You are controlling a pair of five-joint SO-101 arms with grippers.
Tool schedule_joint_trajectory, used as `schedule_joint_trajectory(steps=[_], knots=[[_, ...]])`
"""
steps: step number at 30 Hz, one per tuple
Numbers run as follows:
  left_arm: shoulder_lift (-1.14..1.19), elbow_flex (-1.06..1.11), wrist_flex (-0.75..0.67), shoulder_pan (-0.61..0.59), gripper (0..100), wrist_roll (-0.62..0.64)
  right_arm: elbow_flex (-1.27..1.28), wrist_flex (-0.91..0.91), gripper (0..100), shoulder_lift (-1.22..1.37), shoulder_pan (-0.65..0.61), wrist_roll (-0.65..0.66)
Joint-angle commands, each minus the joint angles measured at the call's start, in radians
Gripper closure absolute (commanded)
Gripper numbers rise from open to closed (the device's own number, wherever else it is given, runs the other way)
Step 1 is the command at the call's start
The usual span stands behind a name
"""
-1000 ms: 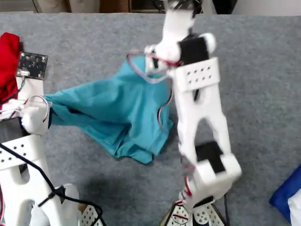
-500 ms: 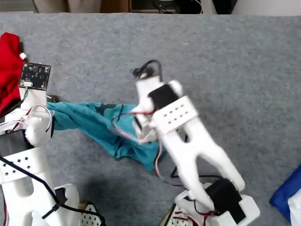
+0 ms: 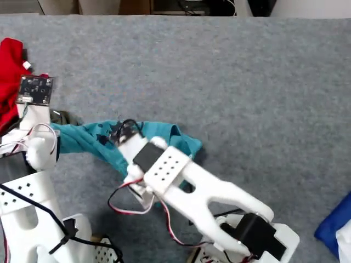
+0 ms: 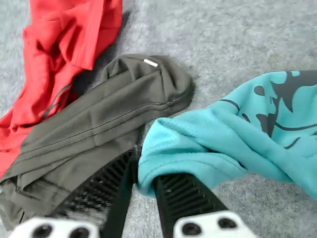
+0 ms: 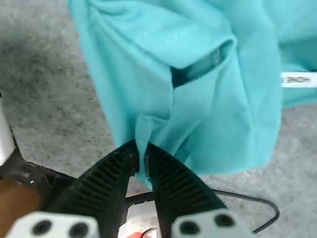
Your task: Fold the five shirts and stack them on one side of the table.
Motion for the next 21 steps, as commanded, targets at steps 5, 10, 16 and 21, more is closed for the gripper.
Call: schedule_joint_trajectory(steps=[5,10,16,21], knots=[[-0.016,-0.009,0.003,-0.046,98,0.005,-0.11,0.106,77.8,-0.047,-0.025,0.087],[-0.016,-0.005,0.003,-0.046,98,0.005,-0.386,0.265,81.5,-0.038,0.07,0.092],[-0.016,-0.008,0.003,-0.043,98,0.005,-0.45,0.215,87.8,-0.036,0.217,0.091],[-0.016,-0.011,0.003,-0.04,98,0.005,-0.381,0.175,88.2,-0.036,0.206,0.083]])
